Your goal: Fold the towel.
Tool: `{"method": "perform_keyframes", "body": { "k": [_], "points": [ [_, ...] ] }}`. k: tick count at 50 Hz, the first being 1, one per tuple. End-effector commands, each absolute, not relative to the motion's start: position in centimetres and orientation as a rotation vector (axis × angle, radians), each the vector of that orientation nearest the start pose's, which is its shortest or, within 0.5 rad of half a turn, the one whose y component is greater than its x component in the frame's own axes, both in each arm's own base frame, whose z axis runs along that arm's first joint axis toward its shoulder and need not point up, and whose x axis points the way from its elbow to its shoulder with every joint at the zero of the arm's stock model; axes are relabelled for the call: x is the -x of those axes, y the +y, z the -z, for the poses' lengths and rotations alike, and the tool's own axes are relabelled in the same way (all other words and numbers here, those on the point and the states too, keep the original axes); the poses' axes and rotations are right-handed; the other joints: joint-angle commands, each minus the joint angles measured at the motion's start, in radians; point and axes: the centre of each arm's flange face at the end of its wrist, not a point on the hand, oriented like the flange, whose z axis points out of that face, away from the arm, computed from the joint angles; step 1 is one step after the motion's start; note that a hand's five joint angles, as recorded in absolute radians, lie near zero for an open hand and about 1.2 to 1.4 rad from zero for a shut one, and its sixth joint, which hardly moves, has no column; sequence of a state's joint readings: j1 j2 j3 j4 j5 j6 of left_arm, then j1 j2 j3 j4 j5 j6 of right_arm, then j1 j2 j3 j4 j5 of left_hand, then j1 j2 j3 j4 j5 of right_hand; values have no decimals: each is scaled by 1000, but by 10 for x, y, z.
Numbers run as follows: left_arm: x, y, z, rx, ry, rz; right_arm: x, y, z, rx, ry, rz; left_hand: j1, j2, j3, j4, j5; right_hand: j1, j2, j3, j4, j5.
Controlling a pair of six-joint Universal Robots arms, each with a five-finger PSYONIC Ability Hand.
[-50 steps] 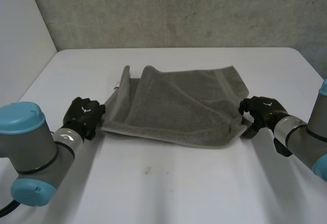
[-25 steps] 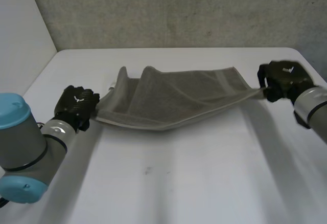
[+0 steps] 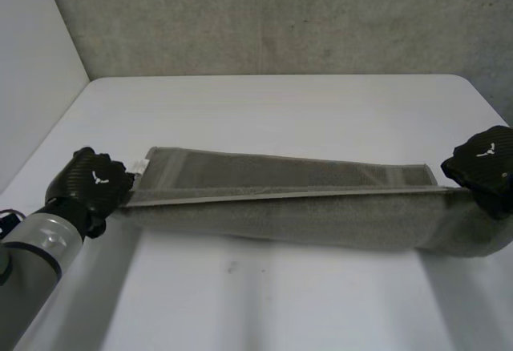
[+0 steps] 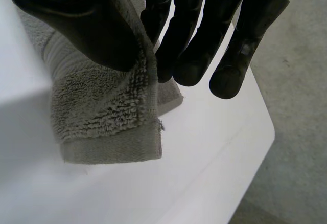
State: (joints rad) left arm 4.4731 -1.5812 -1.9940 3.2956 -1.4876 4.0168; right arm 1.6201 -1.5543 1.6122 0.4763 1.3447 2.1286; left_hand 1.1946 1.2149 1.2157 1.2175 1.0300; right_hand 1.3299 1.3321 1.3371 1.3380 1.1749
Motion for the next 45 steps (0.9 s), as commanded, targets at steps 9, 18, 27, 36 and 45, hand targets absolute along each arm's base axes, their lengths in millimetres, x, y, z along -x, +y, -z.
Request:
{"method": "perform_keyframes", "body": {
  "k": [9, 18, 27, 36, 45],
  "points": [
    [229, -280, -162, -1359, 1915, 1647, -170, -314, -209, 1645, 2530, 1559, 202, 181, 181, 179, 192, 66, 64, 59, 58, 47],
    [260, -331, -165, -1337, 1807, 1776, -189, -359, -194, 1496, 2511, 1645, 202, 181, 181, 179, 192, 66, 64, 59, 58, 47],
    [279, -369, -147, -1331, 1770, 1811, -203, -389, -177, 1465, 2513, 1692, 202, 181, 181, 179, 192, 66, 64, 59, 58, 47],
    [289, -393, -125, -1324, 1766, 1808, -214, -414, -162, 1457, 2522, 1756, -51, -71, -72, -74, -61, -950, -952, -957, -958, -969],
    [291, -401, -141, -1245, 1722, 1848, -215, -436, -185, 1250, 2504, 2008, -1020, -1040, -1041, -1043, -1030, -1155, -1158, -1163, -1163, -1175]
  ]
}}
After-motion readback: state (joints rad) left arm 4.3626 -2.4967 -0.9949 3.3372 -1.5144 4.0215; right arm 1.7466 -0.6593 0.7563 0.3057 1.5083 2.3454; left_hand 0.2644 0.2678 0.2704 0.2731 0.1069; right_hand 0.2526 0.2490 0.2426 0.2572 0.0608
